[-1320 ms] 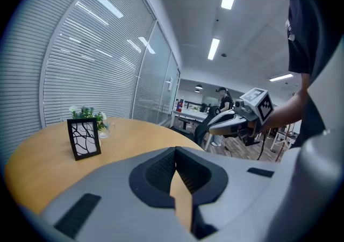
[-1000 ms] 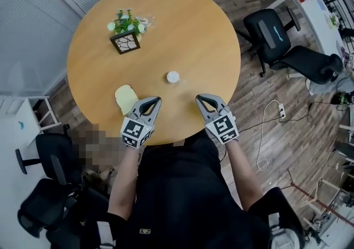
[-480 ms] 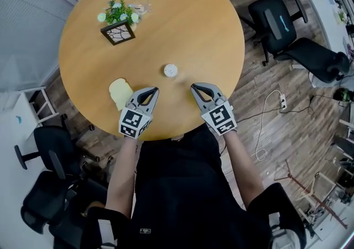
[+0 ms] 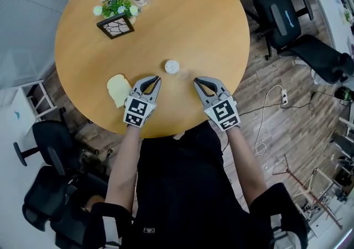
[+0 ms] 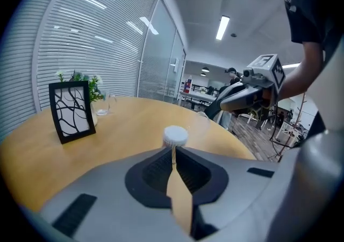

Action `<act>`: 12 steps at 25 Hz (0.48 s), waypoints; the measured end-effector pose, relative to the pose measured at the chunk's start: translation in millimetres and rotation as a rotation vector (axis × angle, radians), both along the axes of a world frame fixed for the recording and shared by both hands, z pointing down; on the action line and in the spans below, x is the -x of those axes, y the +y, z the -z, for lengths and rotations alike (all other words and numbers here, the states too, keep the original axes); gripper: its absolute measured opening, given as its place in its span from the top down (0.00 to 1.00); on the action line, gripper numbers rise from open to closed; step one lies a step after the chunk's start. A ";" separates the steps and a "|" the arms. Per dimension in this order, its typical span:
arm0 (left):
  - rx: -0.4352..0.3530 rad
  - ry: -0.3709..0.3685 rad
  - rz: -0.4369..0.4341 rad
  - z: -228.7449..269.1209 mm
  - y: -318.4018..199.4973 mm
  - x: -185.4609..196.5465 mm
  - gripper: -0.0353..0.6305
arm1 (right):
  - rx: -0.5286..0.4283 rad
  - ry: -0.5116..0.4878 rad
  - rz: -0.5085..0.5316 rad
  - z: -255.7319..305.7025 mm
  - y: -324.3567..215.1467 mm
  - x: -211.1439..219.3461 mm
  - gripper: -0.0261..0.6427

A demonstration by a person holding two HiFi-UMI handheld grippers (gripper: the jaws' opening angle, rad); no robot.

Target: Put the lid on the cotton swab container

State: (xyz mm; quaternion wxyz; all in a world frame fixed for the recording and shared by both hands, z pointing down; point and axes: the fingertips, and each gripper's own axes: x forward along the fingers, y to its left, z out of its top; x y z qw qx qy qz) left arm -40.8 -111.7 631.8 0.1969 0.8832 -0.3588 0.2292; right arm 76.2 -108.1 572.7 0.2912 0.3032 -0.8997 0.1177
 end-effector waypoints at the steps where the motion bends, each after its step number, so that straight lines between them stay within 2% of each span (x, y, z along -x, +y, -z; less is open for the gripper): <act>1: 0.001 -0.009 -0.012 -2.4 -0.4 -2.1 0.94 | 0.004 -0.008 -0.005 0.1 -1.2 0.1 0.95; 3: 0.002 -0.030 -0.030 -6.0 -1.9 -5.8 0.90 | 0.009 -0.018 -0.010 0.4 -3.4 0.9 0.95; 6: 0.006 -0.055 -0.041 -14.3 -7.1 -9.8 0.74 | 0.010 -0.013 -0.007 -2.8 -8.2 1.0 0.95; 12: 0.029 -0.069 -0.087 -32.5 -12.6 -22.1 0.53 | 0.019 -0.003 -0.006 -9.4 -11.4 1.2 0.95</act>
